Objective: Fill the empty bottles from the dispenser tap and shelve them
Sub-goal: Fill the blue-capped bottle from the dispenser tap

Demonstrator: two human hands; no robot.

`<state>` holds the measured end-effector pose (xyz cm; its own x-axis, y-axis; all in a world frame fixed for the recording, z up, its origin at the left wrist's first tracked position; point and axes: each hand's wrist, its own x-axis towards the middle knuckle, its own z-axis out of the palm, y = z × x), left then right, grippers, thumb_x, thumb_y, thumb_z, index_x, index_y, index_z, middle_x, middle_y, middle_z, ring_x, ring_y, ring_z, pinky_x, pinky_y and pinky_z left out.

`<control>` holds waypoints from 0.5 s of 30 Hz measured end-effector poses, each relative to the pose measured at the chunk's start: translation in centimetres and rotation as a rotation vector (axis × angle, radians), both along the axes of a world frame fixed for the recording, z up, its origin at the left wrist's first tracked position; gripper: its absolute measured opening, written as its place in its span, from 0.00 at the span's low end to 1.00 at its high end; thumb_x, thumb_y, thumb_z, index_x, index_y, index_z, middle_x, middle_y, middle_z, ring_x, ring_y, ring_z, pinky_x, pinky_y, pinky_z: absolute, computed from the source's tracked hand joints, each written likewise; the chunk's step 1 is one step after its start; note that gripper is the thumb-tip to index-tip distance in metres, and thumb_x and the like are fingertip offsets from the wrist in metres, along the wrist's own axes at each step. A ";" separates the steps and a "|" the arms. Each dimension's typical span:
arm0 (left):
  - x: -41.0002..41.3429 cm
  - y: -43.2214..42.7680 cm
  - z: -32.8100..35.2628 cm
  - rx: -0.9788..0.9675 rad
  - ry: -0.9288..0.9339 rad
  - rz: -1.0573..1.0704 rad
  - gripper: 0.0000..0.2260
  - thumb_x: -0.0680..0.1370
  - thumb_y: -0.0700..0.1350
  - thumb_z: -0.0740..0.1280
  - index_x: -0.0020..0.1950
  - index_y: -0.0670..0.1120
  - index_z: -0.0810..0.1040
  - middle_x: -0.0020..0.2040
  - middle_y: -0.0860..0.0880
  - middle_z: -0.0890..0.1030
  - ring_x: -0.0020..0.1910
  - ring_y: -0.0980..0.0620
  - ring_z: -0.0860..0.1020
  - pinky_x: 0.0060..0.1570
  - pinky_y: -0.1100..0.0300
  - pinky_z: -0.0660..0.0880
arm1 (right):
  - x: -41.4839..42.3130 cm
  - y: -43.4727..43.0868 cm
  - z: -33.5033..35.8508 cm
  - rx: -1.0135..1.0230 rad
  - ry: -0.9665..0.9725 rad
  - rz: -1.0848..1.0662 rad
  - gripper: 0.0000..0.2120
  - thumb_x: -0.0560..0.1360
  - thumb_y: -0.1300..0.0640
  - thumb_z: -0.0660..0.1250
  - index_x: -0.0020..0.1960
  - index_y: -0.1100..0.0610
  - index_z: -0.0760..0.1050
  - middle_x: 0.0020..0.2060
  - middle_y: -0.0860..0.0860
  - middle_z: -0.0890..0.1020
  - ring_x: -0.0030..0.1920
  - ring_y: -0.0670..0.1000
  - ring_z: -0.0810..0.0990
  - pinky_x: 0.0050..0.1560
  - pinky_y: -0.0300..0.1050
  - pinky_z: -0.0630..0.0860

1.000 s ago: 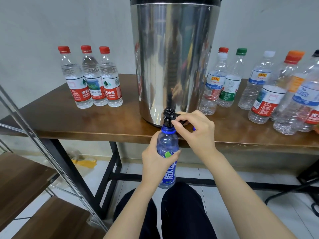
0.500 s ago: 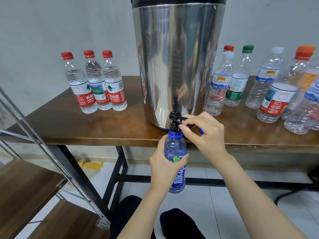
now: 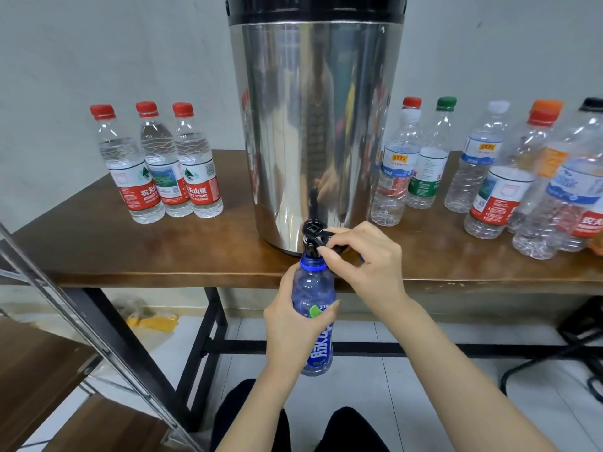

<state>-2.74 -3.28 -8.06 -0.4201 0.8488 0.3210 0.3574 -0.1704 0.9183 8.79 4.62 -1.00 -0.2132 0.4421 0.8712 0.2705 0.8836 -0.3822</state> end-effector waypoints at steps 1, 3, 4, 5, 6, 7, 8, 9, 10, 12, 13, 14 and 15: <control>0.0 0.0 0.0 -0.002 0.001 -0.003 0.33 0.67 0.44 0.81 0.60 0.67 0.67 0.52 0.76 0.77 0.53 0.70 0.78 0.46 0.77 0.72 | 0.0 0.0 0.0 -0.003 0.000 -0.003 0.09 0.73 0.55 0.71 0.41 0.61 0.83 0.44 0.41 0.78 0.41 0.42 0.74 0.47 0.26 0.68; 0.0 0.0 0.0 -0.005 -0.002 -0.008 0.32 0.67 0.45 0.81 0.60 0.68 0.67 0.51 0.74 0.78 0.52 0.70 0.78 0.45 0.77 0.72 | 0.1 0.0 -0.1 -0.006 -0.003 -0.013 0.09 0.72 0.55 0.71 0.41 0.61 0.83 0.43 0.42 0.79 0.42 0.41 0.75 0.48 0.25 0.68; -0.1 0.0 0.0 -0.007 -0.007 -0.006 0.32 0.67 0.45 0.81 0.60 0.68 0.68 0.50 0.73 0.79 0.51 0.69 0.78 0.45 0.76 0.73 | 0.1 0.0 -0.1 -0.008 -0.009 -0.015 0.09 0.72 0.54 0.71 0.42 0.61 0.83 0.43 0.43 0.80 0.42 0.41 0.75 0.48 0.25 0.68; -0.1 0.0 -0.1 -0.009 -0.012 -0.004 0.32 0.66 0.45 0.81 0.59 0.68 0.68 0.50 0.71 0.79 0.51 0.68 0.79 0.45 0.76 0.73 | 0.2 0.0 -0.1 -0.008 -0.018 -0.016 0.09 0.72 0.54 0.72 0.42 0.61 0.83 0.43 0.45 0.81 0.43 0.42 0.76 0.48 0.25 0.69; -0.1 -0.1 -0.1 -0.009 -0.015 -0.005 0.32 0.66 0.46 0.81 0.59 0.68 0.68 0.50 0.71 0.79 0.51 0.68 0.79 0.45 0.75 0.73 | 0.4 0.1 -0.1 -0.003 -0.027 -0.017 0.10 0.73 0.53 0.72 0.42 0.61 0.83 0.43 0.48 0.83 0.43 0.43 0.78 0.48 0.26 0.70; -0.1 -0.1 -0.1 -0.010 -0.015 -0.006 0.32 0.66 0.46 0.81 0.59 0.69 0.68 0.49 0.72 0.79 0.51 0.68 0.79 0.45 0.75 0.74 | 0.5 0.2 -0.1 0.007 -0.038 -0.017 0.10 0.73 0.53 0.72 0.43 0.61 0.84 0.42 0.50 0.84 0.43 0.45 0.79 0.49 0.27 0.70; -0.1 -0.1 -0.1 -0.011 -0.014 -0.010 0.32 0.66 0.46 0.81 0.59 0.69 0.67 0.49 0.73 0.78 0.51 0.68 0.79 0.45 0.75 0.74 | 0.6 0.2 0.0 0.018 -0.048 -0.019 0.11 0.73 0.52 0.71 0.43 0.60 0.84 0.41 0.51 0.84 0.44 0.46 0.80 0.49 0.28 0.71; -0.1 -0.1 -0.1 -0.011 -0.014 -0.015 0.32 0.67 0.47 0.81 0.59 0.69 0.67 0.50 0.74 0.78 0.51 0.68 0.79 0.45 0.75 0.74 | 0.7 0.3 0.1 0.031 -0.057 -0.023 0.11 0.73 0.51 0.71 0.43 0.60 0.84 0.41 0.51 0.84 0.44 0.46 0.80 0.49 0.29 0.72; -0.1 -0.1 -0.1 -0.011 -0.013 -0.019 0.32 0.67 0.47 0.81 0.59 0.69 0.67 0.50 0.75 0.77 0.51 0.68 0.79 0.46 0.75 0.74 | 0.7 0.3 0.1 0.044 -0.065 -0.028 0.11 0.73 0.51 0.71 0.43 0.60 0.84 0.41 0.51 0.84 0.44 0.46 0.80 0.48 0.30 0.72; -0.1 -0.1 -0.1 -0.010 -0.010 -0.018 0.32 0.67 0.48 0.81 0.59 0.69 0.67 0.51 0.76 0.77 0.52 0.68 0.79 0.46 0.75 0.74 | 0.8 0.3 0.1 0.061 -0.071 -0.039 0.11 0.73 0.51 0.71 0.43 0.59 0.84 0.41 0.50 0.84 0.43 0.47 0.81 0.46 0.33 0.74; -0.2 0.0 -0.2 -0.007 -0.009 -0.016 0.32 0.67 0.48 0.81 0.60 0.69 0.67 0.51 0.75 0.77 0.52 0.68 0.79 0.47 0.75 0.74 | 0.7 0.3 0.1 0.067 -0.070 -0.047 0.11 0.73 0.51 0.71 0.43 0.59 0.84 0.41 0.50 0.85 0.42 0.48 0.81 0.45 0.35 0.75; -0.2 0.0 -0.2 -0.005 -0.008 -0.011 0.32 0.67 0.48 0.81 0.60 0.69 0.67 0.51 0.74 0.78 0.52 0.68 0.79 0.47 0.74 0.75 | 0.7 0.3 0.0 0.070 -0.070 -0.054 0.11 0.73 0.50 0.71 0.43 0.59 0.84 0.42 0.49 0.85 0.42 0.48 0.80 0.45 0.36 0.75; -0.1 0.0 -0.3 -0.005 -0.010 -0.006 0.32 0.67 0.49 0.81 0.60 0.70 0.67 0.51 0.73 0.78 0.52 0.67 0.79 0.48 0.74 0.75 | 0.6 0.2 0.0 0.070 -0.071 -0.055 0.11 0.73 0.51 0.71 0.43 0.59 0.84 0.42 0.48 0.84 0.41 0.47 0.79 0.44 0.36 0.75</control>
<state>-2.88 -3.26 -8.33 -0.4183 0.8529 0.3125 0.3474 -0.1677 0.9226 9.39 4.85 -1.00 -0.2522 0.3934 0.8841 0.3435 0.8905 -0.2983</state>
